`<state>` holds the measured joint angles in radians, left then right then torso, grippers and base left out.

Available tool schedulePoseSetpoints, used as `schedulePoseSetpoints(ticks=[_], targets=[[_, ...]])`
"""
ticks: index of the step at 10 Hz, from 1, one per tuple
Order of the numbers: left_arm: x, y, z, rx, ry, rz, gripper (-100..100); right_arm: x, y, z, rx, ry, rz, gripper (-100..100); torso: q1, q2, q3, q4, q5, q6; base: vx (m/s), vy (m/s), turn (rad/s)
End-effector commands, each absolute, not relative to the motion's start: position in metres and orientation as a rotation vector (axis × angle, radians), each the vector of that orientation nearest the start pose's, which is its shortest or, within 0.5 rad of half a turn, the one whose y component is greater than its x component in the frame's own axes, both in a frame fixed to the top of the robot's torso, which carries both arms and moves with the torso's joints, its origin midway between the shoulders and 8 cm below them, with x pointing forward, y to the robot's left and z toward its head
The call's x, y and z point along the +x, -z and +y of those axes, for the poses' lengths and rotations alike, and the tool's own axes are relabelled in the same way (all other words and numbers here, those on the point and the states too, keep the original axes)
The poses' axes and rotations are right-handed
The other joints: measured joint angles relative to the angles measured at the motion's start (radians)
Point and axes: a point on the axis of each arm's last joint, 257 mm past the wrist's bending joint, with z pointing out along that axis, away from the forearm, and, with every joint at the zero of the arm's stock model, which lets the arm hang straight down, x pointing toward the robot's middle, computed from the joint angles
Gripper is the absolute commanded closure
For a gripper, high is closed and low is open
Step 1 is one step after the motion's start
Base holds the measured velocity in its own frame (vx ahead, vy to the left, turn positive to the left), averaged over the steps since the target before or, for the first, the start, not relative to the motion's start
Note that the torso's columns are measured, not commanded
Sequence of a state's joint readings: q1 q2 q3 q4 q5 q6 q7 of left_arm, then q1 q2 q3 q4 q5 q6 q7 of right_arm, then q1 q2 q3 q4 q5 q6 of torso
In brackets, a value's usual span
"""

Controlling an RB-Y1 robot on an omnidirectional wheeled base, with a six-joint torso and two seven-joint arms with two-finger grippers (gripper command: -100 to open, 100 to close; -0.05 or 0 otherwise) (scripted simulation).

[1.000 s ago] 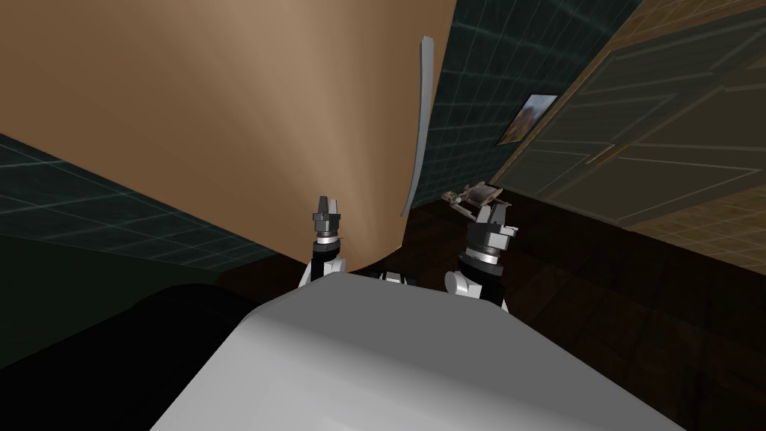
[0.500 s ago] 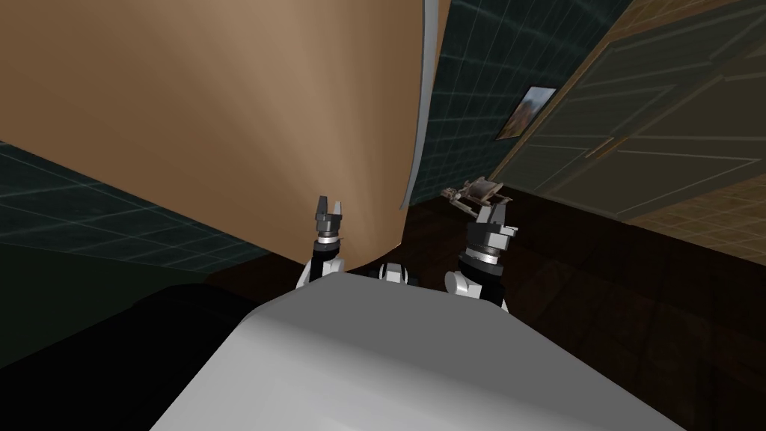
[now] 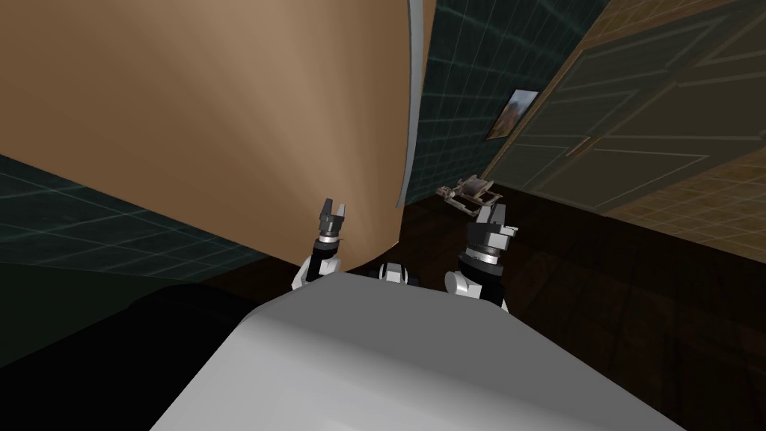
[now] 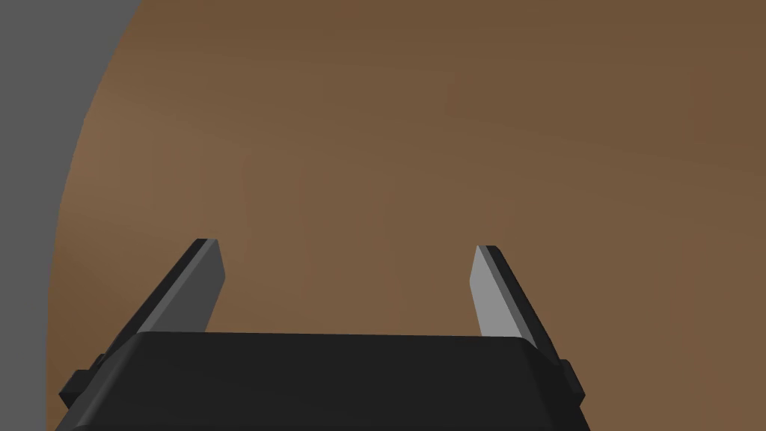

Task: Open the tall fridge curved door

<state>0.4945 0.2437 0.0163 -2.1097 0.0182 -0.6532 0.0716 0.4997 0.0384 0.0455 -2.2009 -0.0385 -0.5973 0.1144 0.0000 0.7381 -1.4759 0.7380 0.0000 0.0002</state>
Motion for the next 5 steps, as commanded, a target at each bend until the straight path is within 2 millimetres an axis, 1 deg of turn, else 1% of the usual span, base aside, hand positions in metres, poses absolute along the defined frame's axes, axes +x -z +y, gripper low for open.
schedulePoseSetpoints(ticks=[1,2,3,4,5], targets=[[0.356,0.033,0.276,-0.528,1.394,0.856,-100,0.343,-0.008,-0.273,0.660,-1.265,0.571,0,0.000,0.000,0.000,0.000,0.000,0.000,-0.036,-0.014,-0.092],[0.356,0.033,0.274,-0.514,1.392,0.873,-100,0.343,-0.008,-0.273,0.660,-1.265,0.571,0,0.000,0.000,0.000,0.000,0.000,0.000,-0.027,-0.014,-0.057],[0.361,0.041,0.279,-0.525,1.410,0.897,-100,0.343,-0.008,-0.273,0.660,-1.265,0.571,0,0.000,0.000,0.000,0.000,0.000,0.000,-0.023,-0.018,-0.114],[0.361,0.041,0.278,-0.510,1.408,0.915,-100,0.343,-0.008,-0.273,0.660,-1.265,0.571,0,0.000,0.000,0.000,0.000,0.000,0.000,-0.024,-0.012,-0.044],[0.366,0.049,0.283,-0.523,1.425,0.939,-100,0.343,-0.008,-0.273,0.660,-1.265,0.571,0,0.000,0.000,0.000,0.000,0.000,0.000,-0.033,-0.015,-0.085]])
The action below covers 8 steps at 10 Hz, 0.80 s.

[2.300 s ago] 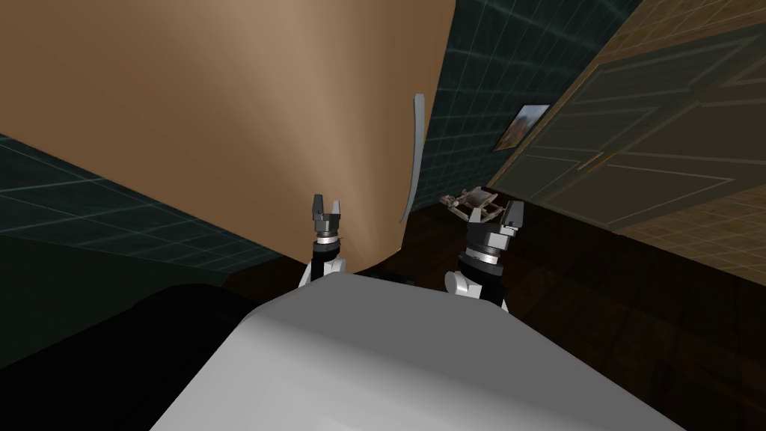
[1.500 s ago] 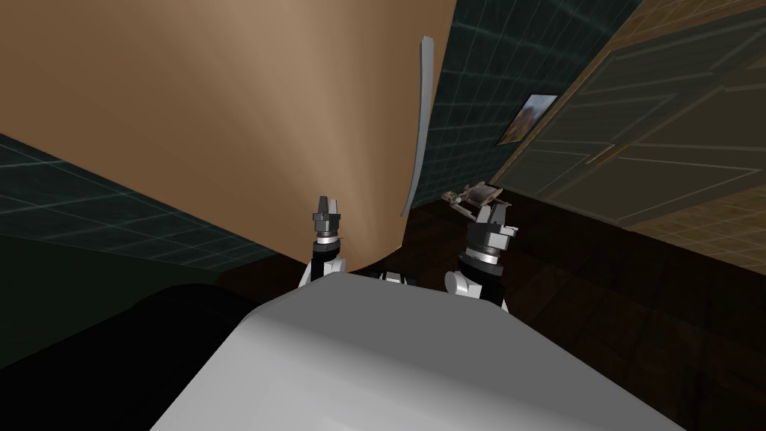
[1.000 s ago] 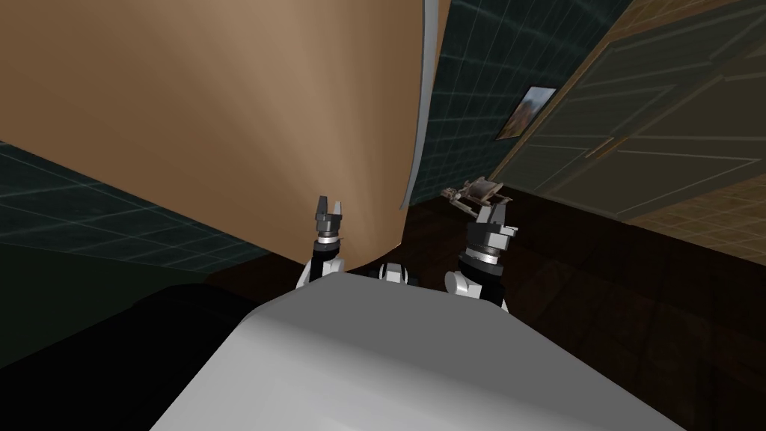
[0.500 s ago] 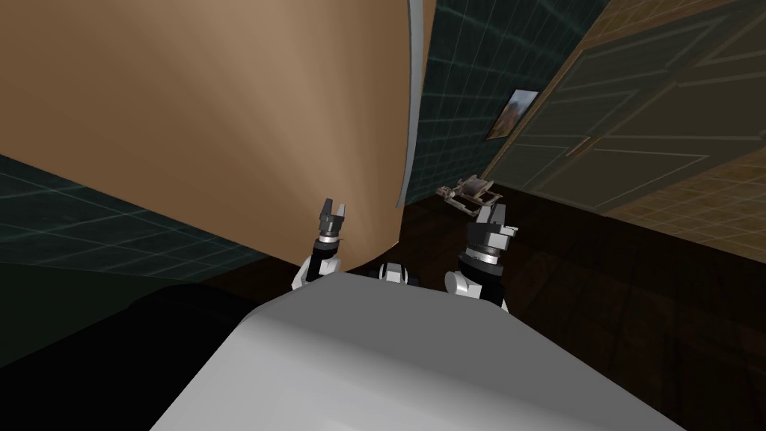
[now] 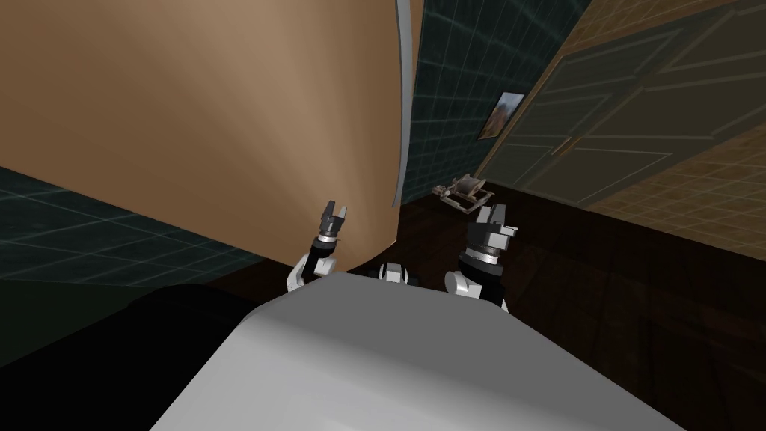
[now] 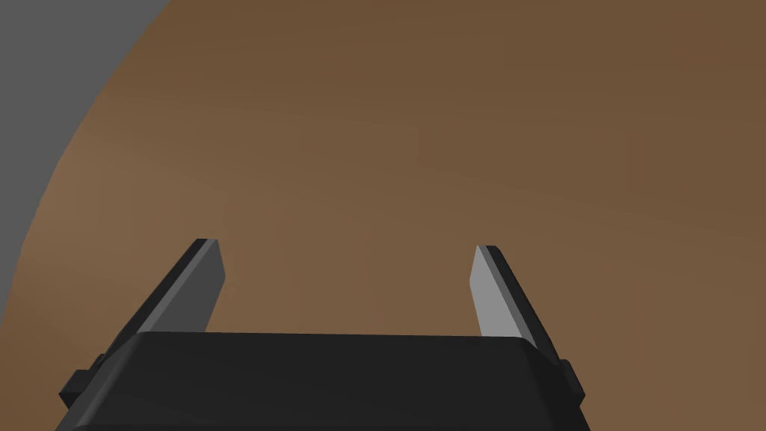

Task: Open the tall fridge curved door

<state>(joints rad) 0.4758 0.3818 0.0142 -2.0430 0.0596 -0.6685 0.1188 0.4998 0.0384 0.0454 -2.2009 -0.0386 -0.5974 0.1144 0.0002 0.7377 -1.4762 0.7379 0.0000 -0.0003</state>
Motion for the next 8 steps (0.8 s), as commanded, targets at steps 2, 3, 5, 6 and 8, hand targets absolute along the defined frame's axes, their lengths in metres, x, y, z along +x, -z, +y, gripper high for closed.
schedulePoseSetpoints(ticks=[2,3,5,6,8], targets=[[0.371,0.056,0.289,-0.523,1.438,0.980,-100,0.343,-0.008,-0.273,0.660,-1.265,0.571,0,0.000,0.000,0.000,0.000,0.000,0.000,-0.034,-0.013,-0.099],[0.371,0.056,0.288,-0.502,1.433,1.006,-100,0.343,-0.008,-0.273,0.660,-1.265,0.571,0,0.000,0.001,0.000,0.000,0.000,0.001,-0.030,-0.009,-0.056],[0.376,0.063,0.295,-0.500,1.441,1.051,-100,0.343,-0.008,-0.273,0.660,-1.265,0.571,0,-0.001,0.000,0.000,0.000,0.000,0.000,-0.030,-0.021,-0.081],[0.382,0.069,0.304,-0.523,1.453,1.068,-100,0.343,-0.008,-0.273,0.660,-1.265,0.571,0,0.000,0.000,0.000,0.000,0.000,0.000,-0.029,-0.021,-0.136],[0.382,0.068,0.304,-0.496,1.444,1.101,-100,0.343,-0.008,-0.273,0.660,-1.265,0.571,0,0.000,0.000,0.000,0.000,0.000,0.000,-0.023,-0.015,-0.025]])
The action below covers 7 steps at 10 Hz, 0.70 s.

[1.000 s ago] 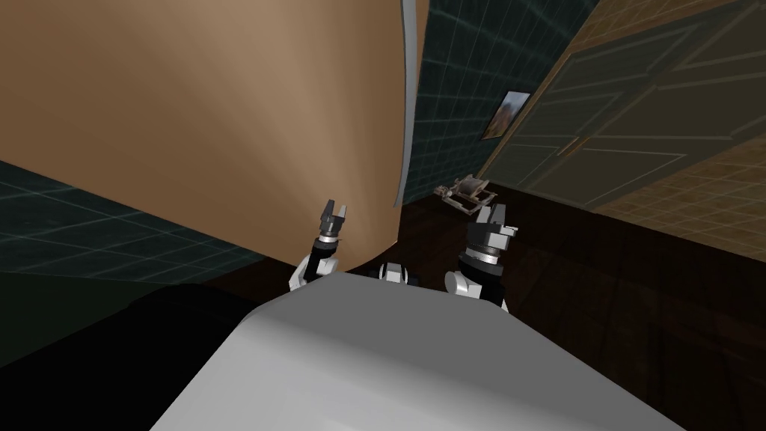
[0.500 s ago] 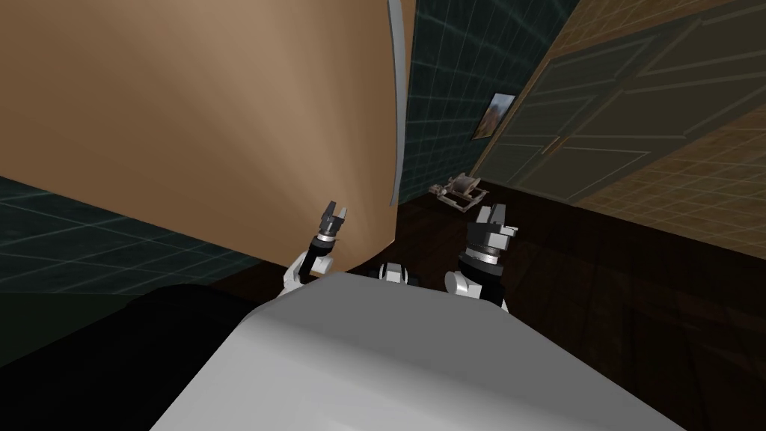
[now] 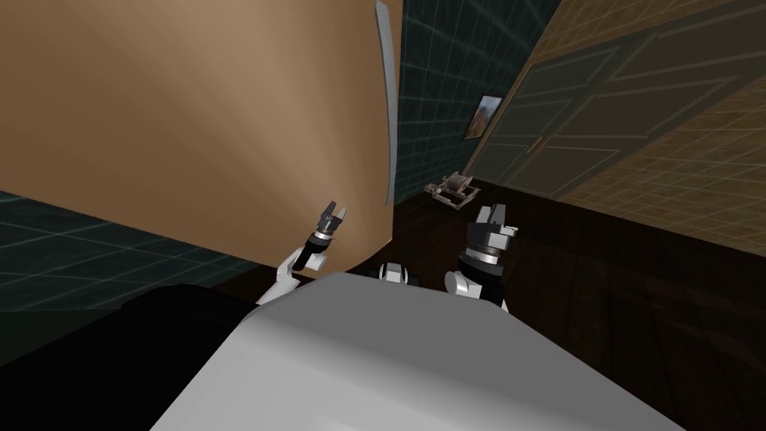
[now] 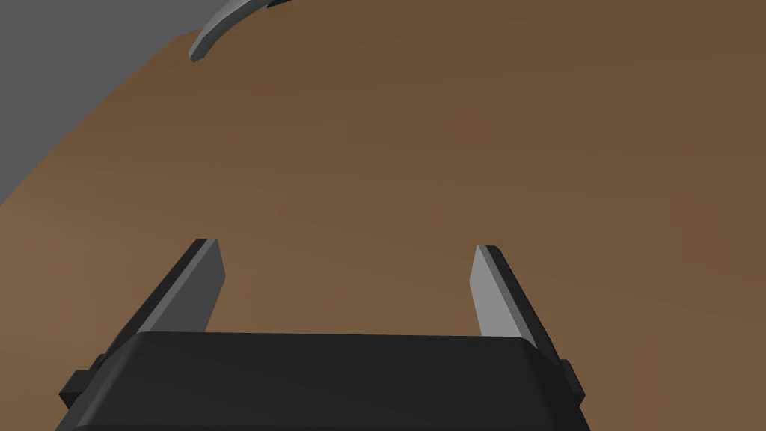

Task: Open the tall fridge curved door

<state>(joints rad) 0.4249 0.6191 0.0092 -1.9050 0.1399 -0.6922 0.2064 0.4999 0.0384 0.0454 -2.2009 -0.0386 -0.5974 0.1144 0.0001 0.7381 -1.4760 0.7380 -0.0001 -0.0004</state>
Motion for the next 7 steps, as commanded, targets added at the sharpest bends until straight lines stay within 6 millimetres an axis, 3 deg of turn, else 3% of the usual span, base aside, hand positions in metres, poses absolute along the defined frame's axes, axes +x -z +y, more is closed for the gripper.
schedulePoseSetpoints(ticks=[1,4,5,7], targets=[[0.388,0.074,0.314,-0.513,1.450,1.126,-100,0.343,-0.008,-0.273,0.660,-1.265,0.571,0,0.001,-0.001,0.000,0.000,0.000,0.000,-0.022,-0.019,-0.116],[0.394,0.077,0.325,-0.496,1.439,1.193,-100,0.343,-0.008,-0.273,0.660,-1.265,0.571,0,-0.001,0.000,0.000,0.000,0.000,0.001,-0.028,-0.022,-0.094],[0.400,0.082,0.336,-0.523,1.443,1.208,-100,0.343,-0.008,-0.273,0.660,-1.265,0.571,0,0.000,0.000,0.000,0.000,0.000,0.000,-0.033,-0.027,-0.138],[0.401,0.079,0.337,-0.493,1.428,1.243,-100,0.343,-0.008,-0.273,0.660,-1.265,0.571,0,0.000,0.000,0.000,0.000,0.000,0.000,-0.021,-0.021,-0.026]])
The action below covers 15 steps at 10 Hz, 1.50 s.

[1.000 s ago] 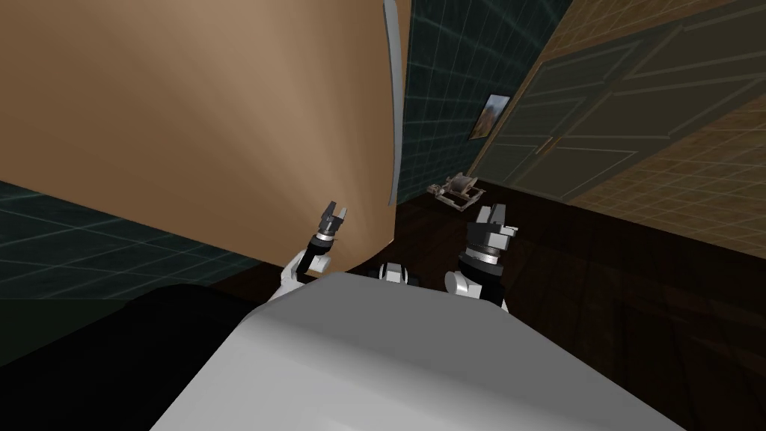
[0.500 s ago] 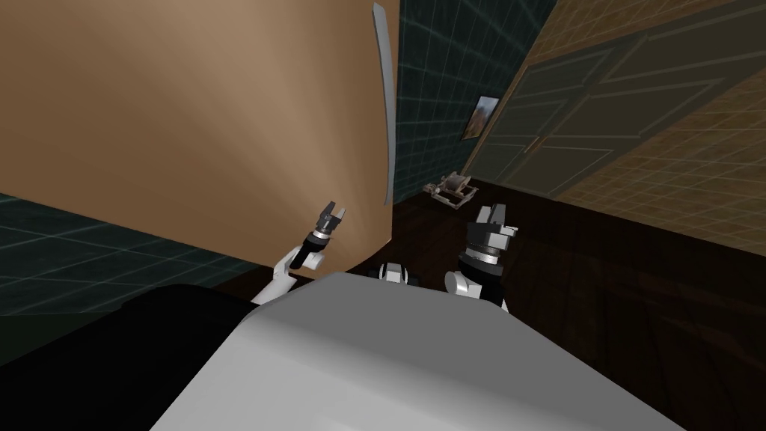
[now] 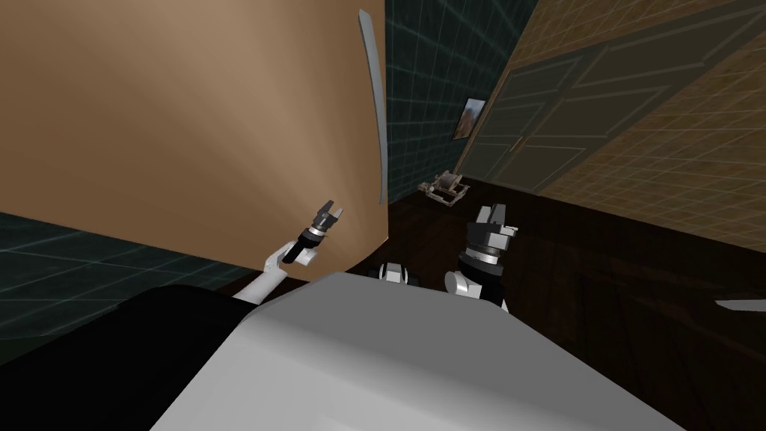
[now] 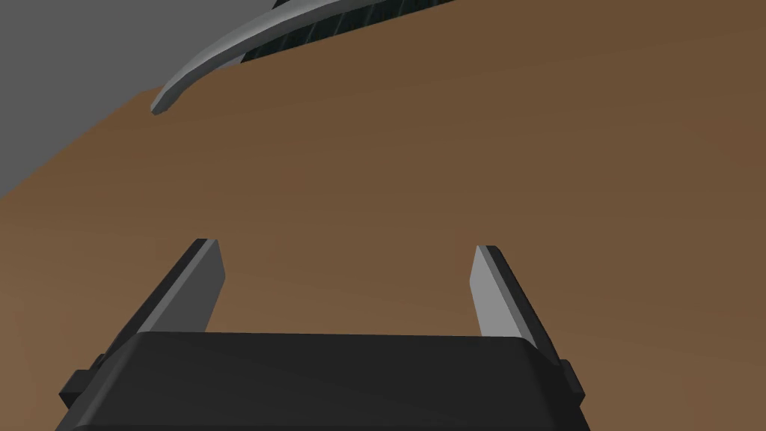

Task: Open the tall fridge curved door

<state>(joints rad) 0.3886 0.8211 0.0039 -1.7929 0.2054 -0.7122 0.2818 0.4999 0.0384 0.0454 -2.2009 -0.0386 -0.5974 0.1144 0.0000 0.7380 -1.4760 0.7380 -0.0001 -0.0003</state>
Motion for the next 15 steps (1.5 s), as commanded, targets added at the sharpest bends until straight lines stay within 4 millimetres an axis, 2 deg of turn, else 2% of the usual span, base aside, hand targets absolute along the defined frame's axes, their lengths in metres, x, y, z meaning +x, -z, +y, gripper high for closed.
schedulePoseSetpoints(ticks=[1,2,3,5,6,7,8,10,11,12,13,14,15], targets=[[0.407,0.082,0.350,-0.515,1.425,1.264,-100,0.343,-0.008,-0.273,0.660,-1.265,0.571,0,0.001,-0.001,0.000,0.000,0.000,0.000,-0.020,-0.030,-0.095],[0.407,0.080,0.350,-0.495,1.415,1.287,-100,0.343,-0.008,-0.273,0.660,-1.265,0.571,0,0.000,0.000,0.000,0.000,0.000,0.001,-0.022,-0.030,-0.093],[0.413,0.083,0.363,-0.524,1.412,1.300,-100,0.343,-0.008,-0.273,0.660,-1.265,0.571,0,0.000,0.000,0.000,0.000,0.000,0.000,-0.022,-0.034,-0.133],[0.414,0.080,0.364,-0.494,1.395,1.334,-100,0.343,-0.008,-0.273,0.660,-1.265,0.571,0,0.000,0.000,0.000,0.000,0.000,0.000,-0.014,-0.023,-0.048],[0.420,0.081,0.378,-0.517,1.386,1.353,-100,0.343,-0.008,-0.273,0.660,-1.265,0.571,0,0.001,0.000,0.000,0.000,0.000,0.000,-0.016,-0.027,-0.127],[0.421,0.078,0.378,-0.498,1.374,1.373,-100,0.343,-0.008,-0.273,0.660,-1.265,0.571,0,0.000,0.000,0.000,0.000,0.000,0.001,-0.015,-0.031,-0.087],[0.427,0.079,0.392,-0.527,1.365,1.385,-100,0.343,-0.008,-0.273,0.660,-1.265,0.571,0,0.000,0.000,0.000,0.000,0.000,0.000,-0.024,-0.039,-0.142],[0.428,0.074,0.393,-0.499,1.346,1.416,-100,0.343,-0.008,-0.273,0.660,-1.265,0.571,0,0.000,0.000,0.000,0.000,0.000,0.000,-0.012,-0.033,-0.026],[0.434,0.073,0.408,-0.521,1.329,1.434,-100,0.343,-0.008,-0.273,0.660,-1.265,0.571,0,0.001,0.000,0.000,0.000,0.000,0.000,-0.006,-0.039,-0.141],[0.435,0.070,0.408,-0.503,1.315,1.453,-100,0.343,-0.008,-0.273,0.660,-1.265,0.571,0,0.000,-0.001,0.000,0.000,0.000,0.001,-0.004,-0.042,-0.083],[0.441,0.069,0.423,-0.531,1.299,1.464,-100,0.343,-0.008,-0.273,0.660,-1.265,0.571,0,0.000,-0.001,0.000,0.000,0.000,0.000,-0.006,-0.055,-0.155],[0.442,0.064,0.424,-0.508,1.282,1.487,-100,0.343,-0.008,-0.273,0.660,-1.265,0.571,0,-0.001,0.000,0.000,0.000,0.000,0.001,-0.008,-0.048,-0.065],[0.447,0.062,0.439,-0.537,1.263,1.497,-100,0.343,-0.008,-0.273,0.660,-1.265,0.571,0,0.000,0.000,0.000,0.000,0.000,0.000,-0.004,-0.057,-0.124]])
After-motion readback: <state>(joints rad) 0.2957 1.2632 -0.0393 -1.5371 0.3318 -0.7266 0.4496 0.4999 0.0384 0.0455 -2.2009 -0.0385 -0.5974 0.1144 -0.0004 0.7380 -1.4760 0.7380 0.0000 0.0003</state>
